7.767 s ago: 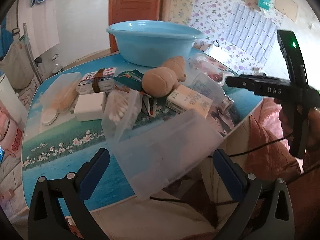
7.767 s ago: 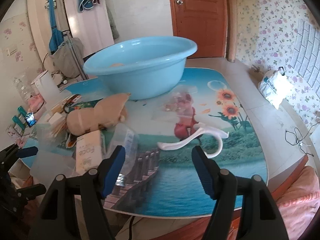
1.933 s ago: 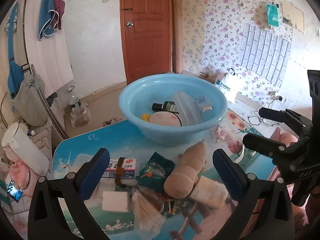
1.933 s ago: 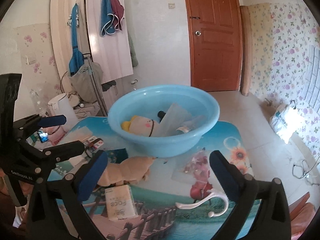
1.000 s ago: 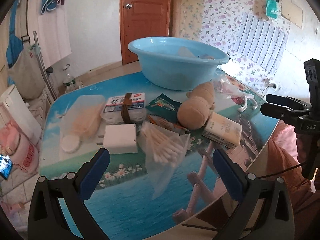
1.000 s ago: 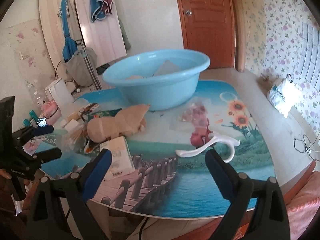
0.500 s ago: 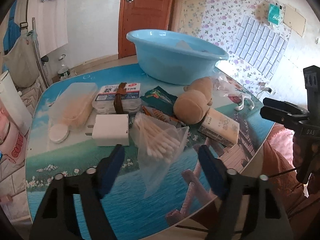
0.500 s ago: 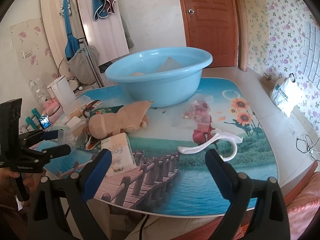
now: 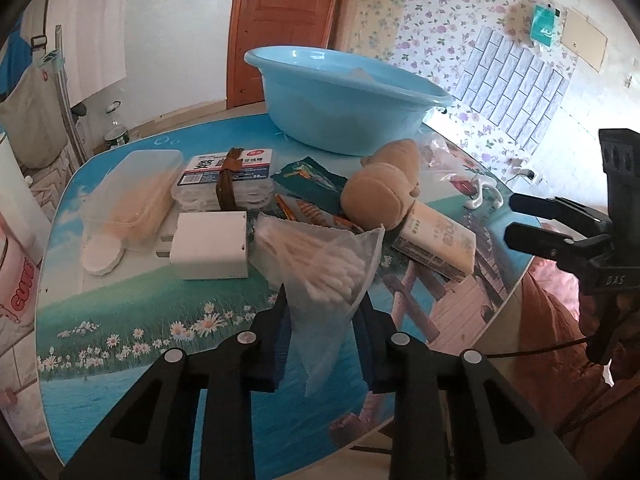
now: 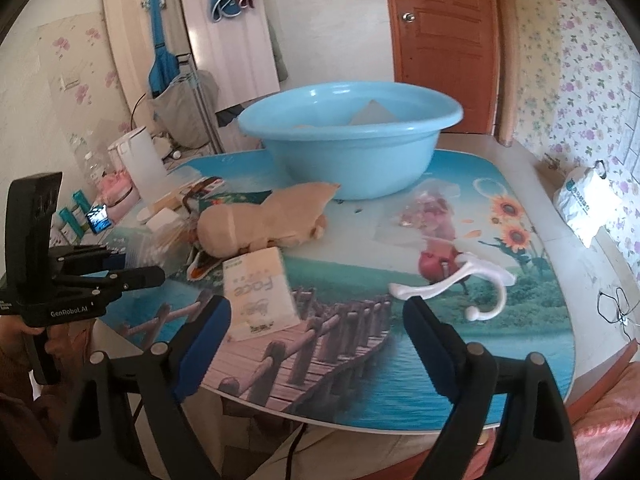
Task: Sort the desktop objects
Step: 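Grasp the cotton swab bag with left tool while right grasps the 'Face' tissue pack, then lift and carry the swab bag and tissue pack toward the basin with both tools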
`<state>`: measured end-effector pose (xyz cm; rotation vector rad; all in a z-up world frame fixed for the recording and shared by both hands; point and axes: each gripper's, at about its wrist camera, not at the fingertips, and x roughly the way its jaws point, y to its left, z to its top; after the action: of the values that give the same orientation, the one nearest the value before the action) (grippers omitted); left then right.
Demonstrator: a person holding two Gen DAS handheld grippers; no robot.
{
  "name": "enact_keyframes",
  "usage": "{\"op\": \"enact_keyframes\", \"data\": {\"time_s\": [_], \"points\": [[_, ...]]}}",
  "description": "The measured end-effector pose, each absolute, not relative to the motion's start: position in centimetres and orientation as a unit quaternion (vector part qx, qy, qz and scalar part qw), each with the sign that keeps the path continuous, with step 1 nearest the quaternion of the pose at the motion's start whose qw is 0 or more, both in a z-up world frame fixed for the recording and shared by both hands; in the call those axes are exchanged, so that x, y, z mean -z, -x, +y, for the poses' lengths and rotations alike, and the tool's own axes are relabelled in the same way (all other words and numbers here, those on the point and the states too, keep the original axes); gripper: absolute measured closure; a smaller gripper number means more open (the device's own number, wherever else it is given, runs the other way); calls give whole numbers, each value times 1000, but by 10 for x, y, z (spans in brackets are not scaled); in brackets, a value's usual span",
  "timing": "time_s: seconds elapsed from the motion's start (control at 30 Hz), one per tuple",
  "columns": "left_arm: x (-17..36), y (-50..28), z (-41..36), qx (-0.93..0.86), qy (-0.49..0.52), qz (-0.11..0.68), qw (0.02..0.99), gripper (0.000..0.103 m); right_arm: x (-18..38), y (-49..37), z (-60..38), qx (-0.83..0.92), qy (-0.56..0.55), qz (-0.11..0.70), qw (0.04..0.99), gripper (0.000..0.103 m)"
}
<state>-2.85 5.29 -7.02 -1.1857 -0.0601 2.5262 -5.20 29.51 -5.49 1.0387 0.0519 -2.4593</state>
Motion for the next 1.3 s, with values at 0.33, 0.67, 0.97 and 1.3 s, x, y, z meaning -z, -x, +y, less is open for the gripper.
{"op": "enact_keyframes", "data": {"time_s": [0.33, 0.67, 0.97, 1.3], "points": [[70, 14, 50, -889, 419, -28, 185, 76, 70, 52, 264, 879, -394, 58, 263, 25], [71, 11, 49, -889, 421, -24, 179, 69, 80, 55, 257, 863, -405, 69, 295, 58], [72, 18, 53, -893, 420, -19, 162, 47, 75, 52, 282, 876, -405, 60, 256, 58], [75, 35, 64, -894, 423, -8, 147, 40, 77, 47, 291, 877, -414, 68, 235, 58]]}}
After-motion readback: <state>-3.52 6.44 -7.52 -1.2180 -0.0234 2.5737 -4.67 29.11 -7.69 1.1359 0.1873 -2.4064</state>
